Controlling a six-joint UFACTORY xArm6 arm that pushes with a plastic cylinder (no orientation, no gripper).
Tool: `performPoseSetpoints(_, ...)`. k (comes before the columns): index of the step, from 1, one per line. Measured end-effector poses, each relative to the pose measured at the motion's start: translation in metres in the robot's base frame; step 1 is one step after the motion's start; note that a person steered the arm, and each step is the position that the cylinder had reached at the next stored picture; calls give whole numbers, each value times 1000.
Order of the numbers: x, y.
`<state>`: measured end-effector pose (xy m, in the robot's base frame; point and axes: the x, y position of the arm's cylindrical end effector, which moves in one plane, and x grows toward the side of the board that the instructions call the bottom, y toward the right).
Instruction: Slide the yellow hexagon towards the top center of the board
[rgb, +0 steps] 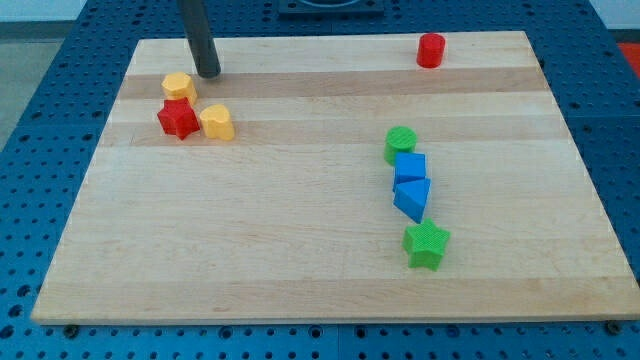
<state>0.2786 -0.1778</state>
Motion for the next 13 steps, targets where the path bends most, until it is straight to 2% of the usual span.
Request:
performPoseSetpoints(2, 52, 6)
performPoseSetpoints(3, 22, 69)
performPoseSetpoints(4, 60, 107)
performPoseSetpoints(5, 117, 69)
performPoseSetpoints(6, 125, -9)
performPoseSetpoints(7, 125, 63)
performPoseSetpoints(8, 88, 168)
performPoseSetpoints(9, 14, 267)
performPoseSetpoints(10, 5, 370)
performPoseSetpoints(11, -14, 428)
performPoseSetpoints(12, -48, 361)
performPoseSetpoints(13, -24, 257)
